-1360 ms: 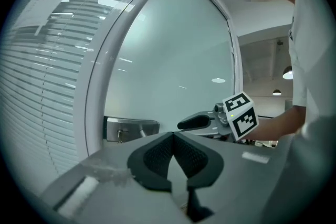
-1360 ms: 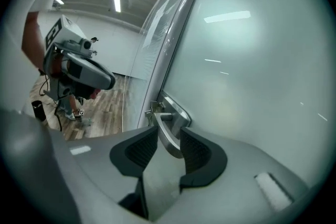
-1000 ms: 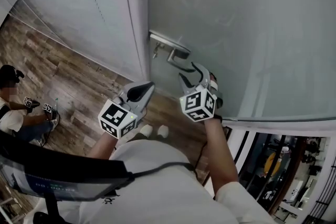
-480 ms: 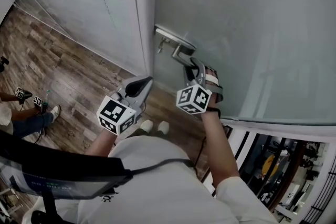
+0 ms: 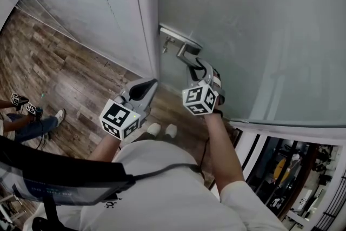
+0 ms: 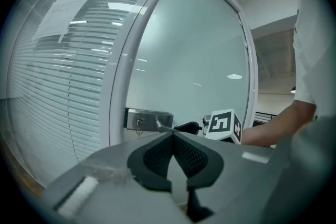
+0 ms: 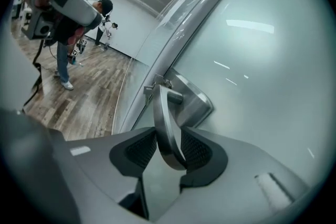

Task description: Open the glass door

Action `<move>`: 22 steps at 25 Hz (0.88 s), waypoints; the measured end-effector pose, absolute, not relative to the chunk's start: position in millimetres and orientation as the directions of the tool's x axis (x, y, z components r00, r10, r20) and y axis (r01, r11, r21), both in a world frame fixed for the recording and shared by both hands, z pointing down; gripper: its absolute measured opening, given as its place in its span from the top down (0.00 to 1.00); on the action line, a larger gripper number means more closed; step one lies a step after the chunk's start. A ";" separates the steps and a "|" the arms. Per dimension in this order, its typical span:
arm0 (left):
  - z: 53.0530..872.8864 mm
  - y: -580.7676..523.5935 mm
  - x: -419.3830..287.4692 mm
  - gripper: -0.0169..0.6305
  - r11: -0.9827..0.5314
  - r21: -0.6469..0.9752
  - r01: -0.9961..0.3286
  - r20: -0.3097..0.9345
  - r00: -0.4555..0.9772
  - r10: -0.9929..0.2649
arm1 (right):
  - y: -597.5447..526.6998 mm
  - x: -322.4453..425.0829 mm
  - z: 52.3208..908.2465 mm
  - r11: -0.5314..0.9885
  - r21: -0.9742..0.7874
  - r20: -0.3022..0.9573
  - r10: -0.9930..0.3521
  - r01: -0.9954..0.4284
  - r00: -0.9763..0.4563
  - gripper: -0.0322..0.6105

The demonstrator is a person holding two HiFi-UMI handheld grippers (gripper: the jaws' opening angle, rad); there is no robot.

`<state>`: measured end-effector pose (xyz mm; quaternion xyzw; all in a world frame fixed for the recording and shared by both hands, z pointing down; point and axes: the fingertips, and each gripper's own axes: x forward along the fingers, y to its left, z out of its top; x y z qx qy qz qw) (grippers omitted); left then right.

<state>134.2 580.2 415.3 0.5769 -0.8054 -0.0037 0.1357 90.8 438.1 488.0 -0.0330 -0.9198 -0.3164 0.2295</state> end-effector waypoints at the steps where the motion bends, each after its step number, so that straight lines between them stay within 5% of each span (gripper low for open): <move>1: 415.7 581.3 134.7 0.97 0.339 0.163 -0.927 0.216 -0.301 -0.929 | 437.9 90.5 490.2 0.816 0.543 0.441 -0.077 0.197 -0.894 0.72; 22: 407.3 558.4 155.6 0.97 0.379 0.120 -0.918 0.241 -0.344 -0.908 | 423.2 74.1 486.1 0.712 0.630 0.461 -0.025 0.308 -0.887 0.75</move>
